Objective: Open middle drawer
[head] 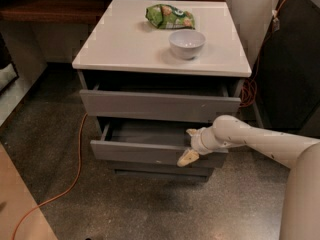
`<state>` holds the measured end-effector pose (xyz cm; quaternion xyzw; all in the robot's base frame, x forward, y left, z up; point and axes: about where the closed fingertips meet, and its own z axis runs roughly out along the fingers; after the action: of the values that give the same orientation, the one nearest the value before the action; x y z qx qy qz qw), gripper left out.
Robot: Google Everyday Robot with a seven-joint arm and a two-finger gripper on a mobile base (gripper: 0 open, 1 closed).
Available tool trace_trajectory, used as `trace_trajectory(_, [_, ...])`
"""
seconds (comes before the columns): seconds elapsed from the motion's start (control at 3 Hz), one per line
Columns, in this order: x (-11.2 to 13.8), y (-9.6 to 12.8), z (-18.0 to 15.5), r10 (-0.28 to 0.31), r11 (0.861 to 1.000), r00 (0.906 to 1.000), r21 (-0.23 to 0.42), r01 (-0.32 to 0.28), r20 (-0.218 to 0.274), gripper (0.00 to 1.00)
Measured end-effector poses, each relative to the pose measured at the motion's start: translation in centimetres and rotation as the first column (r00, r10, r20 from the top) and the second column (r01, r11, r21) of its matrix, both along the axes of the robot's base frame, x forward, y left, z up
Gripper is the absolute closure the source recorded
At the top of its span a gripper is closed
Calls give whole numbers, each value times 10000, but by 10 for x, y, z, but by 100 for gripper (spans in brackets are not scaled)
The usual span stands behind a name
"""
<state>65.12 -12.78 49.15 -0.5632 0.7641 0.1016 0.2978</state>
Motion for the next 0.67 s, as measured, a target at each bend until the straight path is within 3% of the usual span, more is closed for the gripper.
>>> trace_trajectory(0.33, [34, -17, -2, -316, 9987, 9993, 406, 307, 215, 48])
trace_trajectory(0.67, [48, -23, -11, -471, 9977, 9986, 502, 459, 246, 71])
